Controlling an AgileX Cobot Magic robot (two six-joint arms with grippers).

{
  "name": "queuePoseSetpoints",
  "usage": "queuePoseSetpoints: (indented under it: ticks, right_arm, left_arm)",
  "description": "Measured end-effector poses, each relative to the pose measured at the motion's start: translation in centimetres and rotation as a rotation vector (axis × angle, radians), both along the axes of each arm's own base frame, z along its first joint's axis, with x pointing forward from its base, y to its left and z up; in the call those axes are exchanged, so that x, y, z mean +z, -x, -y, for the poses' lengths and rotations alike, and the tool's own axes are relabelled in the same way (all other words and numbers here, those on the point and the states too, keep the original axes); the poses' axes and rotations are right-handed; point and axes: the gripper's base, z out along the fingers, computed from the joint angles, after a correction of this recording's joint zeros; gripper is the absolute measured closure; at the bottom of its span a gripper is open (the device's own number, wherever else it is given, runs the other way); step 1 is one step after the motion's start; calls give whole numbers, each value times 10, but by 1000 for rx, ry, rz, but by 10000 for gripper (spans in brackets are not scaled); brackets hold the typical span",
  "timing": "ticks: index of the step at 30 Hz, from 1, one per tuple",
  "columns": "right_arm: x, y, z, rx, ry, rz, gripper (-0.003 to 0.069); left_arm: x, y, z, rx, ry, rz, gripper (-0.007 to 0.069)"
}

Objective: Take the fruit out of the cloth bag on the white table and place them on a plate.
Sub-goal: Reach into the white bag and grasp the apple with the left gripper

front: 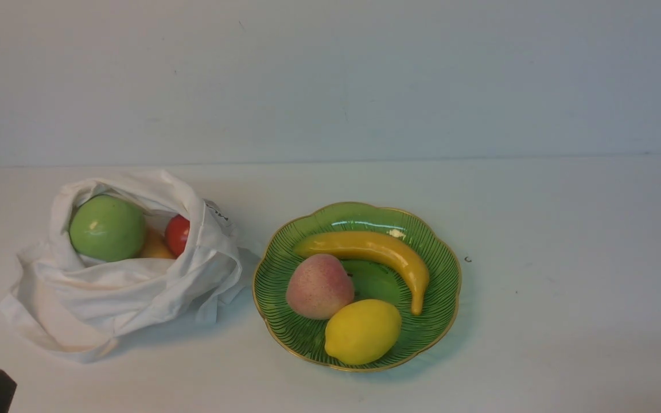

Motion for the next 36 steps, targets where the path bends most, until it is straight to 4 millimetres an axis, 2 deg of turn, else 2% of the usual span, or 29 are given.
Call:
queuePoseSetpoints:
  ticks: [2,4,10,12,13,14,16,18,19,20,21,22,24,26,27,28,31,32,34,35,36]
  right_arm:
    - [0,0,0,0,0,0,671]
    - [0,0,0,0,0,0,671]
    - [0,0,0,0,0,0,671]
    - [0,0,0,0,0,0,671]
    - [0,0,0,0,0,0,671]
    - [0,0,0,0,0,0,671]
    - [0,0,0,0,0,0,671]
    - [0,0,0,0,0,0,671]
    - [0,0,0,0,0,0,671]
    - [0,0,0,0,0,0,671]
    - [0,0,0,0,0,0,671]
    - [0,0,0,0,0,0,671]
    - [0,0,0,0,0,0,671]
    - [0,0,0,0,0,0,671]
    - [0,0,0,0,0,0,671]
    - [0,0,0,0,0,0,671]
    - [0,0,0,0,0,0,671]
    - [0,0,0,0,0,0,671]
    - [0,0,0,0,0,0,671]
    - [0,0,0,0,0,0,671]
    - [0,0,0,0,0,0,671]
  left_arm:
    - [5,0,0,4,149,36,632]
    - [8,0,0,6,224,63,632]
    - [21,1,-4,28,308,204,632]
    - [34,3,-6,39,317,305,632]
    - [61,10,-7,32,310,413,632]
    - [61,10,-7,32,310,413,632]
    - [98,20,-6,13,256,475,632]
    - [135,26,-4,-5,170,447,632]
    - [150,25,-2,-11,123,378,632]
    - [153,21,-1,-14,95,309,632]
    - [168,12,1,-21,34,129,632]
    - [177,7,1,-21,-2,37,632]
    - [179,-14,3,-26,-69,-218,632]
    - [177,-42,3,-41,-167,-499,632]
    - [178,-43,3,-46,-179,-524,632]
    - [174,-65,5,-68,-233,-649,632]
    - [166,-100,7,-120,-326,-786,632]
    - [161,-114,8,-141,-356,-823,632]
    - [154,-133,8,-158,-408,-868,632]
    - [154,-135,8,-159,-417,-868,632]
    - [149,-148,8,-162,-439,-894,632]
